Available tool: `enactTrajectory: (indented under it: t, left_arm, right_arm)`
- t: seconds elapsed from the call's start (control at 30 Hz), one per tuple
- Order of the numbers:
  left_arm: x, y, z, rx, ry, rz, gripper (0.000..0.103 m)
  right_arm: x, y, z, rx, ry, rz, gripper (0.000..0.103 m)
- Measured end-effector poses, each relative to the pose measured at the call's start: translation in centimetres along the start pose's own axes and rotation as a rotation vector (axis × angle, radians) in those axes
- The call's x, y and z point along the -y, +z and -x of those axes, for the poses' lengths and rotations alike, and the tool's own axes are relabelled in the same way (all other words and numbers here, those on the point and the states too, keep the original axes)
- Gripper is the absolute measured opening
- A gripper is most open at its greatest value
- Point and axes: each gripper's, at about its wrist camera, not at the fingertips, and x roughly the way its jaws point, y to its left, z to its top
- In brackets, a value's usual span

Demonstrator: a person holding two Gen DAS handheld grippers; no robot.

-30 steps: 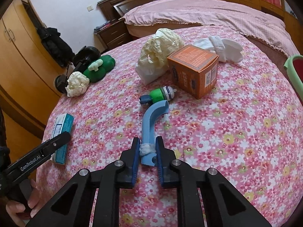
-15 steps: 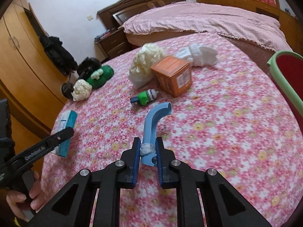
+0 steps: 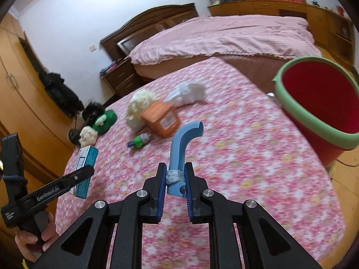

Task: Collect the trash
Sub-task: 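Carry the medicine box and blue tube with both tools over the red bucket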

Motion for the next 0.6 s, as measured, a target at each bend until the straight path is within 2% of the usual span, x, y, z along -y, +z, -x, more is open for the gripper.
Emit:
enactTrajectory:
  t: [0.6]
  left_arm:
    - [12.9, 3.0, -3.6, -0.048, -0.161, -0.230, 0.053]
  right_arm:
    - [9.2, 2.7, 3.4, 0.118, -0.096, -0.184, 0.015]
